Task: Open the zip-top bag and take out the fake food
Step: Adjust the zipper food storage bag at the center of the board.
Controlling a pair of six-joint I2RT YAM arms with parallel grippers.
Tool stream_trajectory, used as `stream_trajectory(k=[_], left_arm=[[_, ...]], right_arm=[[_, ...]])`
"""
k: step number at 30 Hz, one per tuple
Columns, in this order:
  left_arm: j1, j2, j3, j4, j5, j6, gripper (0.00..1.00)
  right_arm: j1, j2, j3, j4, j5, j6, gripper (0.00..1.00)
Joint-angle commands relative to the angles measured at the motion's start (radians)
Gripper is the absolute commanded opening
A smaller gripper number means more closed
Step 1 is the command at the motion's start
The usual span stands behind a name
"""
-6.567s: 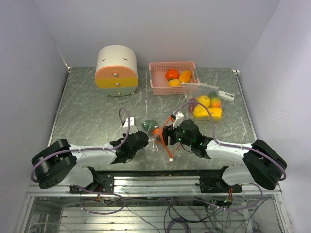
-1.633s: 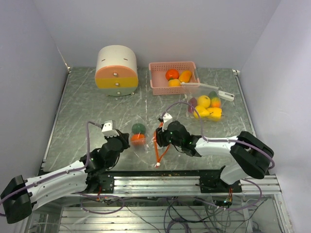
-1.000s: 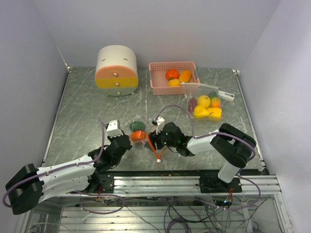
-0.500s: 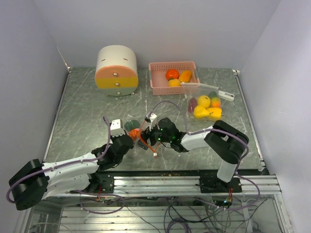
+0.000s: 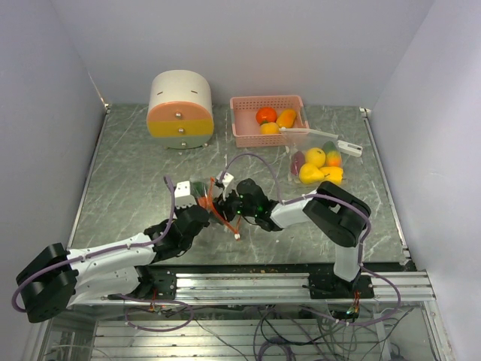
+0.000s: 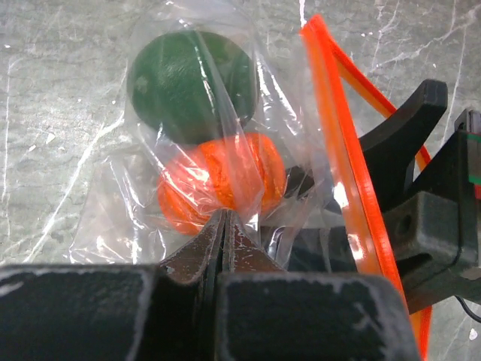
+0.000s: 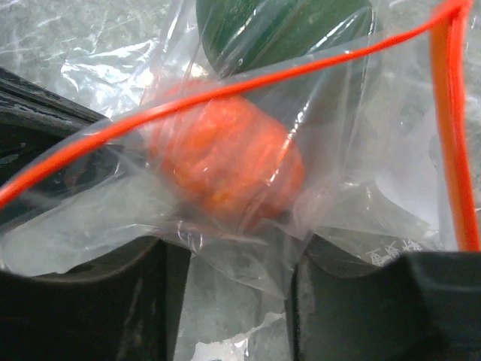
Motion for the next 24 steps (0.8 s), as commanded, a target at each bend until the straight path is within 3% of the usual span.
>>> stream_trajectory(k=[1,5,7,17,19,24], left_arm=[[-0.002,-0.009,0.01,-0.009,0.025,-0.018,0.07],[-0.001,-0.005,0.013,-0.022,0.007,-0.034,0.07],[0.001,-0.002,0.02,-0.032,-0.001,-0.041,0.07],[0.022,-0.022,0.045,-0.15,-0.055,-0.095,0.09],[0.034,-0.043,0.055,-0.211,-0.08,-0.13,0.18],[0.083,-0.124,0.055,-0.225,-0.051,-0.098,0.64]], right_arm=[[0.006,-0.019,-0.006,0.054,0.011,-0.022,0.35],[0.007,-0.061,-0.05,0.032,0.076,-0.022,0.08],[0.006,-0.084,-0.07,0.018,0.105,-0.02,0.0],[0.007,-0.261,-0.198,-0.023,0.232,-0.003,0.0],[0.006,-0.3,-0.22,-0.041,0.243,-0.005,0.0],[0.006,-0.38,-0.281,-0.07,0.28,-0.002,0.0]])
